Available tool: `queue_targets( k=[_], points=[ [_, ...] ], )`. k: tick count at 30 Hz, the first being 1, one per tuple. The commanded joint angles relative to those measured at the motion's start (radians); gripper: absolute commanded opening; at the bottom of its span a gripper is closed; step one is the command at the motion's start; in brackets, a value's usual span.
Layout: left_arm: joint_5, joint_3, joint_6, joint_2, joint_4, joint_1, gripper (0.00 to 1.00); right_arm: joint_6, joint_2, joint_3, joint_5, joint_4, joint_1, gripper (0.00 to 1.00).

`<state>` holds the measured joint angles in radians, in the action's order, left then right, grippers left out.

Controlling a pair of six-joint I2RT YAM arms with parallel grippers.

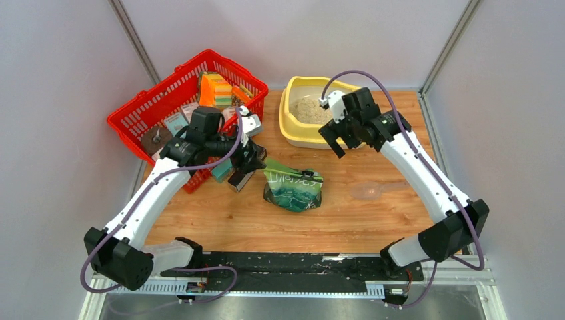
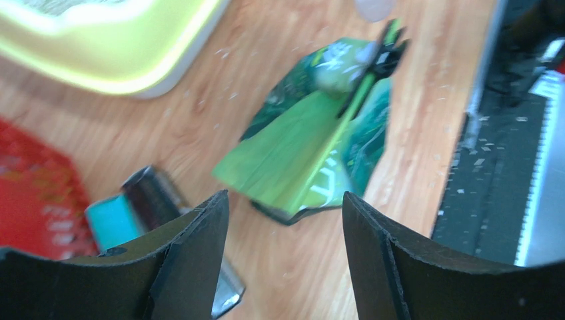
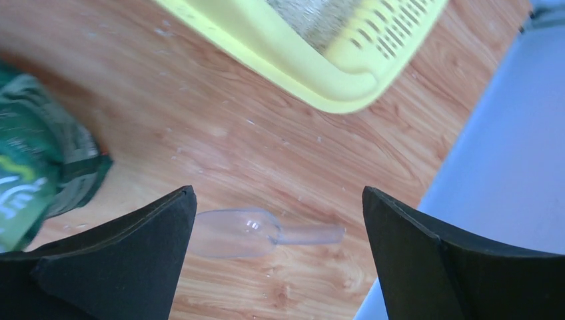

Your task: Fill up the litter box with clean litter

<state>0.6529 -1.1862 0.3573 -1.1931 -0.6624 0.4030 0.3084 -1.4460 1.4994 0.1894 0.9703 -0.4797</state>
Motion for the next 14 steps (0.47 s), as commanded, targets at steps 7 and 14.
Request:
queue_targets(
  k=[7,14],
  points=[
    [-0.343,0.002,-0.081,0.047,-0.008,-0.004,0.71,-0.080,0.156,-0.186,0.280,-0.219,0.010,1.00],
    [-0.391,0.042,-0.095,0.072,0.027,-0.006,0.74,-0.092,0.154,-0.212,0.279,-0.228,0.021,1.00]
  ],
)
